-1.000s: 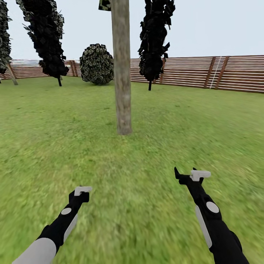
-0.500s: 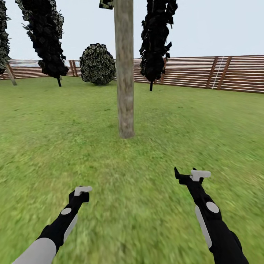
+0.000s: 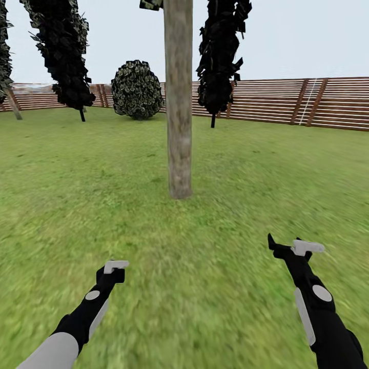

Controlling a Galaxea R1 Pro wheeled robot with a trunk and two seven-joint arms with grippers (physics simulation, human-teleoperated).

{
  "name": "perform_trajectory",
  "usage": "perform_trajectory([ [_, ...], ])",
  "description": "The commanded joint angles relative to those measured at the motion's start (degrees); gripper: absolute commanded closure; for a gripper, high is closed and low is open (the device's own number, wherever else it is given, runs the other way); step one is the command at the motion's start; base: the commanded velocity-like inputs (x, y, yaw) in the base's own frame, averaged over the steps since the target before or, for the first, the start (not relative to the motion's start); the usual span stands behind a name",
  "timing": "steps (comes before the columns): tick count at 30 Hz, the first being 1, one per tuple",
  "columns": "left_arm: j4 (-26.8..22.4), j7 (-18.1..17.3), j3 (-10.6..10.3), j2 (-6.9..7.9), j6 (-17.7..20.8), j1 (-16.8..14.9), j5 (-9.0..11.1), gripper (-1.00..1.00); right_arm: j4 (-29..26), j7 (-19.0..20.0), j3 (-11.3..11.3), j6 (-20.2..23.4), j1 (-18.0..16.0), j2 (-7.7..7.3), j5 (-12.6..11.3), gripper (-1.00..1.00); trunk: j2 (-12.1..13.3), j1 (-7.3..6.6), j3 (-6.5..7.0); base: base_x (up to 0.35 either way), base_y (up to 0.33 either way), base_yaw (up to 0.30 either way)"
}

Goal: In the garden, pick up the pesticide atomizer on the floor and spray pesticide onto both trees until each tree trunk is fully covered.

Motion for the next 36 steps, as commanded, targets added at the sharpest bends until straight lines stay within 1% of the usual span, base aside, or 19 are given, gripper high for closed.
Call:
perform_trajectory([
  [1,0.0,0.0,0.0,0.0,0.0,0.0,0.0,1.0,0.0,0.0,0.0,0.0,0.0,0.0,0.0,-1.0,0.0,0.0,0.0,0.316,0.131,0.0],
  [7,0.0,0.0,0.0,-0.03,0.1,0.0,0.0,1.0,0.0,0.0,0.0,0.0,0.0,-0.01,0.0,-1.0,0.0,0.0,0.0,0.323,0.095,0.0],
  [36,0.0,0.0,0.0,-0.09,0.2,0.0,0.0,1.0,0.0,0.0,0.1,0.0,0.0,0.16,-0.2,-1.0,0.0,0.0,0.0,0.338,0.001,0.0],
])
